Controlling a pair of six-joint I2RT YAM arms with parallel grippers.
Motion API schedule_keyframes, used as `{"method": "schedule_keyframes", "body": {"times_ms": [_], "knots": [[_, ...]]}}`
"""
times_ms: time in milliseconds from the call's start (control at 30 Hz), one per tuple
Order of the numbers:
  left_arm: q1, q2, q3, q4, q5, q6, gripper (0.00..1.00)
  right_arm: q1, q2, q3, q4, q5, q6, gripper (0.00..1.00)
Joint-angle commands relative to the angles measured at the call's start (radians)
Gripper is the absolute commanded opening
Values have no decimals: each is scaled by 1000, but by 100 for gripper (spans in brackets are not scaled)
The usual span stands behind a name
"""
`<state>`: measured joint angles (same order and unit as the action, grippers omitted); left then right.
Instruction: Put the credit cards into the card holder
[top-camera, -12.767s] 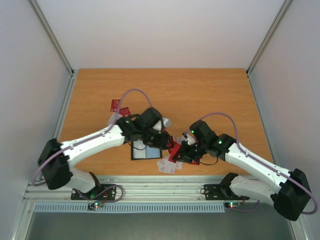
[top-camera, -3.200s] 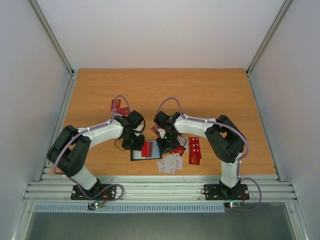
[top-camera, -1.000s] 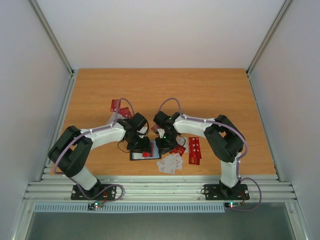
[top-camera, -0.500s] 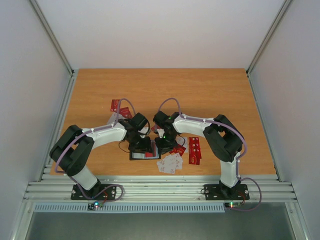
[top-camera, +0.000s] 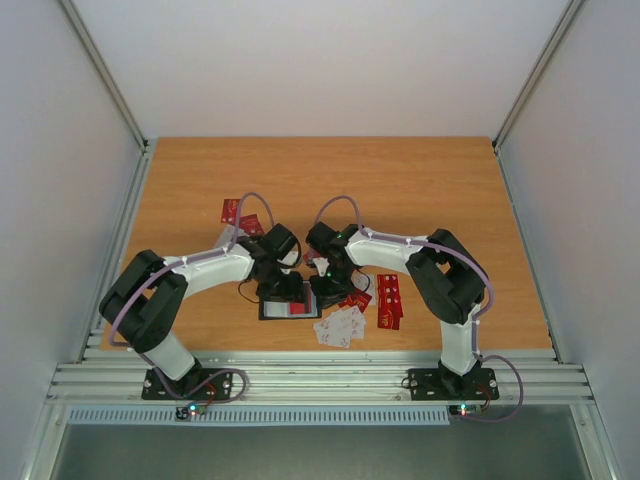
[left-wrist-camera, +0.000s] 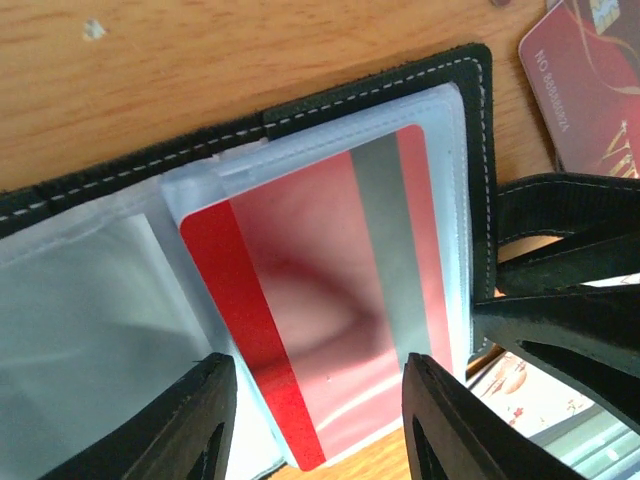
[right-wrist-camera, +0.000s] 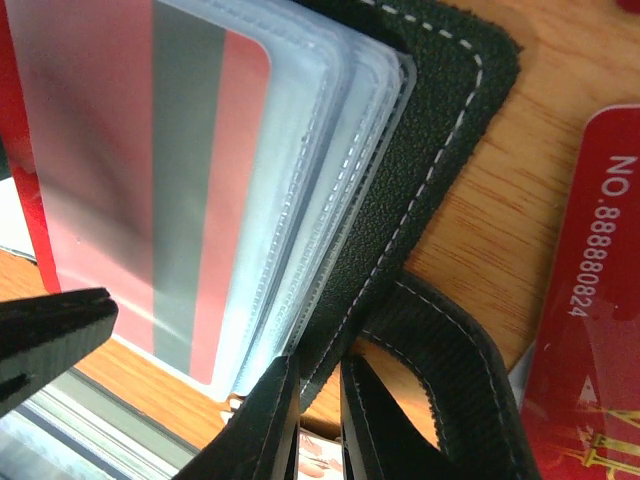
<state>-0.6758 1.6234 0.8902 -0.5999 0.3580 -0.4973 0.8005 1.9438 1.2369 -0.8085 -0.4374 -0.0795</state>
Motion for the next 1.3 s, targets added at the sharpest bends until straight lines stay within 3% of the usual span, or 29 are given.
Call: {"method": "schedule_keyframes", "body": {"times_ms": [0,500,833,1000,1267], "knots": [[-5,-13,28,4,-41,29,48,10,25,3,-2,40,-24,14],[-5,74,83,80,70,52,43,9,50,37,-9,45,-37,14],[-4,13,54,64,90,34,43,-6,14,36,-46,76,-81,14],[7,-29,91,-21,47,44,48,-25,-53,14,-58,1,-86,16],[67,-64,105,-85,79,77,48,-74,-95,19,-42,-125,-68,19]]}}
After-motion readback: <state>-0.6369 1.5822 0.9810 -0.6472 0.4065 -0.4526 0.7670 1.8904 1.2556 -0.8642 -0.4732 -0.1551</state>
